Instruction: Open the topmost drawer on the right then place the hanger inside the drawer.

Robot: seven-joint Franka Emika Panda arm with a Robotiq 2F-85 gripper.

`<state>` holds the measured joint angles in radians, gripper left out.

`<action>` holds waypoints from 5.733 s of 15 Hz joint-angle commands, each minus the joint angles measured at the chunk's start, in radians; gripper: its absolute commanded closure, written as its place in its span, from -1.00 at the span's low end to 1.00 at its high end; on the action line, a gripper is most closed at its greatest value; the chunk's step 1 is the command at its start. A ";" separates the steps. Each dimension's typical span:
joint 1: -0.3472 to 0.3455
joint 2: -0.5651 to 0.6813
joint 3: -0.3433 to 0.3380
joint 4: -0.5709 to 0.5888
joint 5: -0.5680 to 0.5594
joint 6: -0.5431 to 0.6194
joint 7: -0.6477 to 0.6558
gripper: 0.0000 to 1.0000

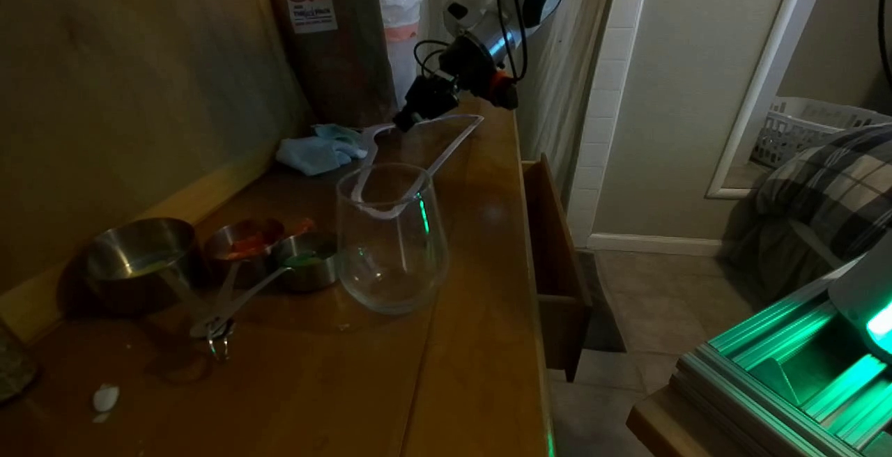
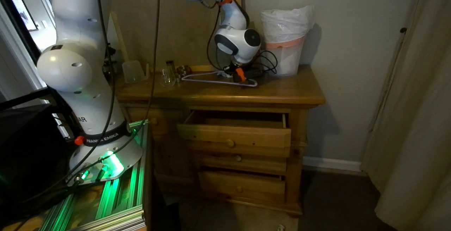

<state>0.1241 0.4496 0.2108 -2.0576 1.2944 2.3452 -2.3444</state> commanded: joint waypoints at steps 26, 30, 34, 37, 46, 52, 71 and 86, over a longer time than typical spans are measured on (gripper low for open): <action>-0.109 -0.423 -0.201 -0.428 -0.162 -0.355 -0.363 0.63; -0.117 -0.418 -0.208 -0.425 -0.163 -0.368 -0.388 0.91; -0.118 -0.437 -0.209 -0.382 -0.193 -0.406 -0.380 0.91; -0.126 -0.428 -0.219 -0.363 -0.193 -0.405 -0.399 0.91; -0.164 -0.353 -0.260 -0.345 -0.176 -0.382 -0.398 0.91; -0.185 -0.250 -0.273 -0.303 -0.176 -0.375 -0.396 0.91; -0.244 -0.135 -0.232 -0.265 -0.220 -0.189 -0.392 0.91; -0.254 -0.413 -0.308 -0.392 -0.463 -0.225 -0.203 0.91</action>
<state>-0.1323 0.1288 -0.0781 -2.4016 0.9169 2.1248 -2.6377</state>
